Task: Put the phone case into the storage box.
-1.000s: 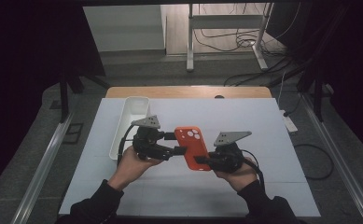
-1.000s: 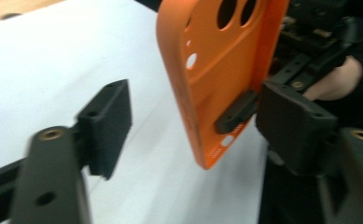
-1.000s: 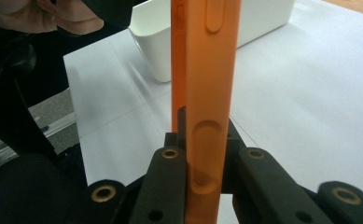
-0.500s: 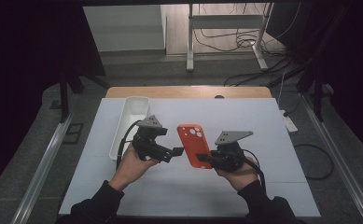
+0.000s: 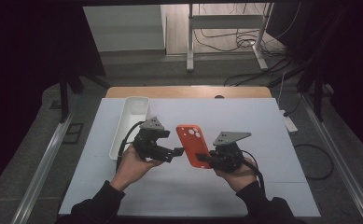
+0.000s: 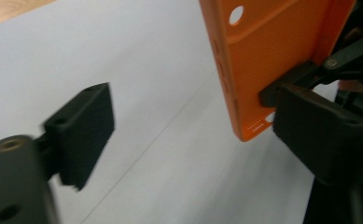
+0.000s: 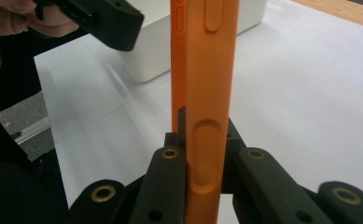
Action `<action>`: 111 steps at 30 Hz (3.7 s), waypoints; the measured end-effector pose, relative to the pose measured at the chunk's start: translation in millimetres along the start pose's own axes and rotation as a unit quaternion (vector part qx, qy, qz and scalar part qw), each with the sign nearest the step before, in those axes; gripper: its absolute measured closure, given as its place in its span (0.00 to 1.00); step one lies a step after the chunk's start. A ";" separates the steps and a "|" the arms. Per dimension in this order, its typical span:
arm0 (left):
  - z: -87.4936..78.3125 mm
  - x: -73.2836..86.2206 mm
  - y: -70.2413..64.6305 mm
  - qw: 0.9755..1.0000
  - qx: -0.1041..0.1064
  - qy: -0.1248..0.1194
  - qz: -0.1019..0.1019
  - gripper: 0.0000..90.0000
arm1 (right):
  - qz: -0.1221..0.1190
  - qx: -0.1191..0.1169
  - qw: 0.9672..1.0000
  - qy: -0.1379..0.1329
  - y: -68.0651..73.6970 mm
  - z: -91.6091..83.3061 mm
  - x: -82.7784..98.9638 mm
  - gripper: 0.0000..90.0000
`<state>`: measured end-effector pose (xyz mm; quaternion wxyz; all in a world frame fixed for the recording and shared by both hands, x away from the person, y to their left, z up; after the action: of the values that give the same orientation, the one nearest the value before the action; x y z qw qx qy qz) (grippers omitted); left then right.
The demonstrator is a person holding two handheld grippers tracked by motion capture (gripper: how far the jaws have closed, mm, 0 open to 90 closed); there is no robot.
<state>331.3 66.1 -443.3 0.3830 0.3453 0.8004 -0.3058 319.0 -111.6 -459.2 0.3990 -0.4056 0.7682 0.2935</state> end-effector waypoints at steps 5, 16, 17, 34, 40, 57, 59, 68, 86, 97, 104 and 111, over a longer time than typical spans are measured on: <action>-1.8 -0.8 -2.1 1.000 0.020 -0.002 -0.013 0.43 | -0.005 0.002 1.000 0.001 1.7 0.6 -0.3 0.94; -5.3 -1.8 -3.6 0.997 0.065 -0.008 -0.045 0.86 | -0.016 0.000 1.000 -0.001 6.5 1.7 -1.4 0.94; -5.6 -1.9 -3.8 0.997 0.066 -0.009 -0.047 0.90 | -0.017 0.002 1.000 -0.001 6.8 1.9 -1.4 0.94; -6.7 -0.7 -0.9 0.991 0.077 -0.007 -0.106 0.99 | -0.021 0.009 1.000 0.000 6.1 3.3 0.0 0.93; -7.0 -2.0 -3.0 0.989 0.085 -0.014 -0.117 0.99 | -0.016 -0.003 1.000 -0.002 10.1 5.1 -0.7 0.87; -5.8 -0.2 -1.7 0.991 0.072 -0.004 -0.109 0.99 | -0.016 0.013 1.000 0.005 13.9 10.3 -0.2 0.46; -6.4 0.3 -0.5 0.992 0.069 -0.003 -0.109 0.99 | -0.013 0.014 1.000 0.008 13.3 10.3 0.4 0.40; -13.3 1.9 8.3 0.993 0.055 -0.005 -0.105 0.99 | 0.007 0.014 1.000 0.015 8.6 6.3 5.6 0.30; -26.2 4.1 22.7 0.994 0.035 -0.008 -0.102 0.99 | 0.026 0.021 0.999 0.023 1.9 -4.1 17.4 0.08; -36.5 4.8 32.7 0.994 0.018 -0.016 -0.106 0.99 | 0.017 0.036 0.999 0.034 -0.5 -11.0 23.6 0.01; -41.9 4.5 39.8 0.994 0.011 -0.020 -0.110 0.99 | 0.016 0.045 0.998 0.038 -2.3 -17.0 28.6 0.00; -46.7 4.1 46.8 0.993 0.002 -0.021 -0.113 0.99 | 0.014 0.054 0.998 0.040 -4.1 -24.0 34.5 0.00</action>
<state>347.4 129.5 -433.0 0.3617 0.2469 0.8255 -0.3560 301.2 -145.6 -476.9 0.3851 -0.3840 0.8038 0.2410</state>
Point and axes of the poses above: each handheld gripper's, and its own axes: z roughly forward along the jaws, x roughly out of its underside, y roughly to its left, the point moved 6 cm from there along z, roughly forward along the jaws, and after that the axes turned 5 degrees about -y, right-handed, at the moved point
